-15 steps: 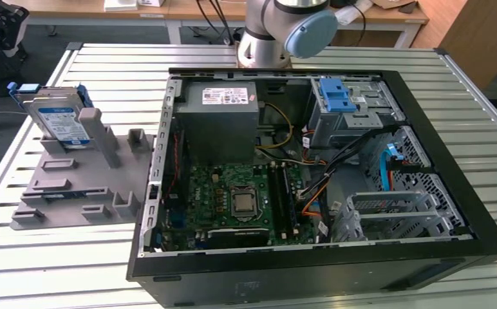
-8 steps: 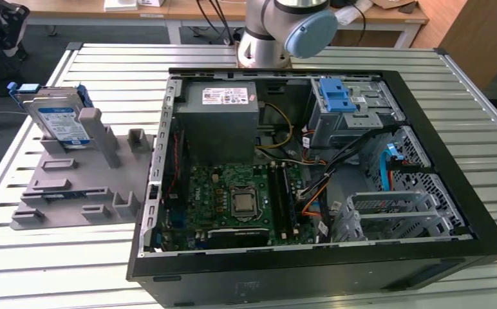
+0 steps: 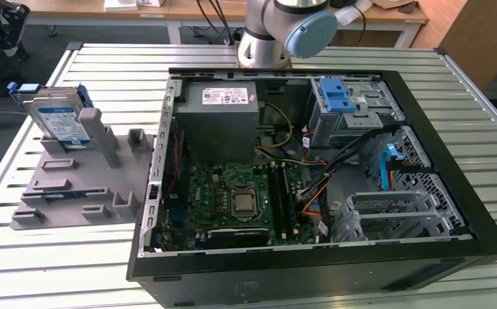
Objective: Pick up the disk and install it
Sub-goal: 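Pick up the disk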
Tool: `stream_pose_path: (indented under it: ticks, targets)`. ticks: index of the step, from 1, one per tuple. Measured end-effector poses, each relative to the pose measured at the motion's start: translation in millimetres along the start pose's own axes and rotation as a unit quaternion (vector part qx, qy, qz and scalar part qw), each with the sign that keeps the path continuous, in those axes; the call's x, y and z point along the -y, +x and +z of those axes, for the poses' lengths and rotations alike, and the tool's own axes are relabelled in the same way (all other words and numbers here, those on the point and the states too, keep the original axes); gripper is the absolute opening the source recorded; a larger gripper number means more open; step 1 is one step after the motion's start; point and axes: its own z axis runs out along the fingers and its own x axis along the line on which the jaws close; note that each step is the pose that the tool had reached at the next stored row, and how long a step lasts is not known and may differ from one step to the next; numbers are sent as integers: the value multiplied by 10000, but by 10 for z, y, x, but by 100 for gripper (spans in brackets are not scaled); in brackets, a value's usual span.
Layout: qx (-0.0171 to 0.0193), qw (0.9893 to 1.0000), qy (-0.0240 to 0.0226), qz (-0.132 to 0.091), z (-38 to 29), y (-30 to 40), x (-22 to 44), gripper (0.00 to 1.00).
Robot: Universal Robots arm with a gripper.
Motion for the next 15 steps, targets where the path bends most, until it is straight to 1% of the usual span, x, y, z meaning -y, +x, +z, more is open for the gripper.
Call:
stream_pose_path:
  ticks: [7,15]
  targets:
    - [-1,10000,0,-23,0,0,0,11]
    - [-7,9999,-1,-173,0,0,0,11]
